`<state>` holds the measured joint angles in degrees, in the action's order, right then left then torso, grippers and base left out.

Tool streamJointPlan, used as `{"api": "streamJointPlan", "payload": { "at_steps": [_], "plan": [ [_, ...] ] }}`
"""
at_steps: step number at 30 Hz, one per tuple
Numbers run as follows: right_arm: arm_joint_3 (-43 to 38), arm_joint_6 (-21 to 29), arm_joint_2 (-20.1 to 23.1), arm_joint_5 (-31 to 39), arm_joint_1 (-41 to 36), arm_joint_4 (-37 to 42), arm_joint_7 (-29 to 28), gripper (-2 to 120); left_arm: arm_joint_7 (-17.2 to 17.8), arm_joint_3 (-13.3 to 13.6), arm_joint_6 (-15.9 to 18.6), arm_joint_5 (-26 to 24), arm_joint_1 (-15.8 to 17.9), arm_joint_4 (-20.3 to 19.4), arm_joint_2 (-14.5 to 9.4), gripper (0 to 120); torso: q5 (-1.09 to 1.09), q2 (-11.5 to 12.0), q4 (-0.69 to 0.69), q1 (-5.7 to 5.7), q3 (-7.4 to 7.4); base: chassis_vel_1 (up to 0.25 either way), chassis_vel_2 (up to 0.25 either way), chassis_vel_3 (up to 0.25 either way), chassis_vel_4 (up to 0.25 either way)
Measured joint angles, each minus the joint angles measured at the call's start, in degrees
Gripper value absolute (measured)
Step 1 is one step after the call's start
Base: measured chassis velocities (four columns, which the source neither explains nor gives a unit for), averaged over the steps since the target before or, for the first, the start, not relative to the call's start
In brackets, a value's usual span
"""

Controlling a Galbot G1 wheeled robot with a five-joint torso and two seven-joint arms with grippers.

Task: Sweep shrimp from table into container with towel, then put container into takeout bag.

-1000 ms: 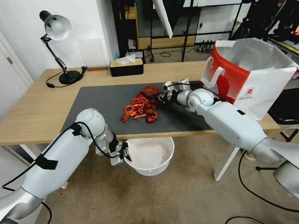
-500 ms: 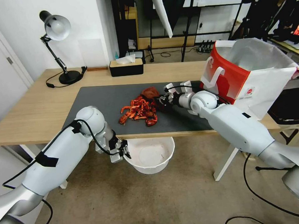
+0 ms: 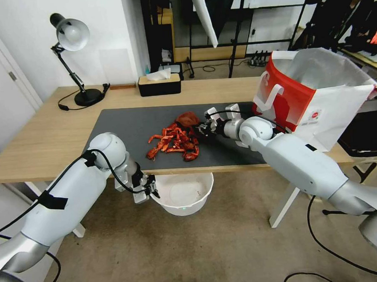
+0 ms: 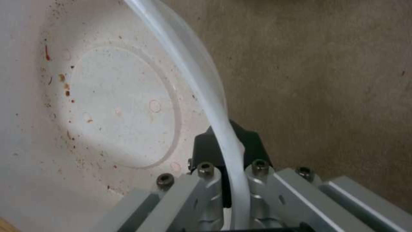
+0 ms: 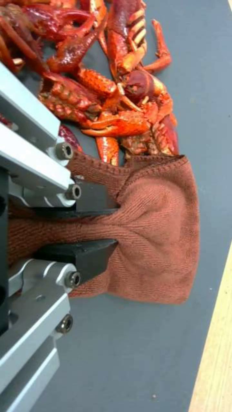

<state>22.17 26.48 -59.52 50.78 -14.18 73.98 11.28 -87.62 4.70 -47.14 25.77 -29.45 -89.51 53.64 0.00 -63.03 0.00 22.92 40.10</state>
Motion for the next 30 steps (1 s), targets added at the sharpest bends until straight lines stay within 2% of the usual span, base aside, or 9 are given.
{"api": "streamJointPlan", "payload": {
  "at_steps": [14,30],
  "plan": [
    [-0.1,1.4,6.0,2.9,-3.3,9.0,-2.4,9,0.0,-0.7,0.0,-0.3,0.0,0.1,-0.4,0,0.00,0.0,-0.01,0.00,0.00,0.000,0.000,0.000,0.000],
    [-1.2,1.6,7.7,3.2,-5.5,12.4,-2.8,9,0.0,-0.9,0.0,-0.3,0.0,-0.1,-0.2,0,0.00,0.0,0.00,0.00,0.00,0.000,0.000,0.000,0.000]
  ]
}}
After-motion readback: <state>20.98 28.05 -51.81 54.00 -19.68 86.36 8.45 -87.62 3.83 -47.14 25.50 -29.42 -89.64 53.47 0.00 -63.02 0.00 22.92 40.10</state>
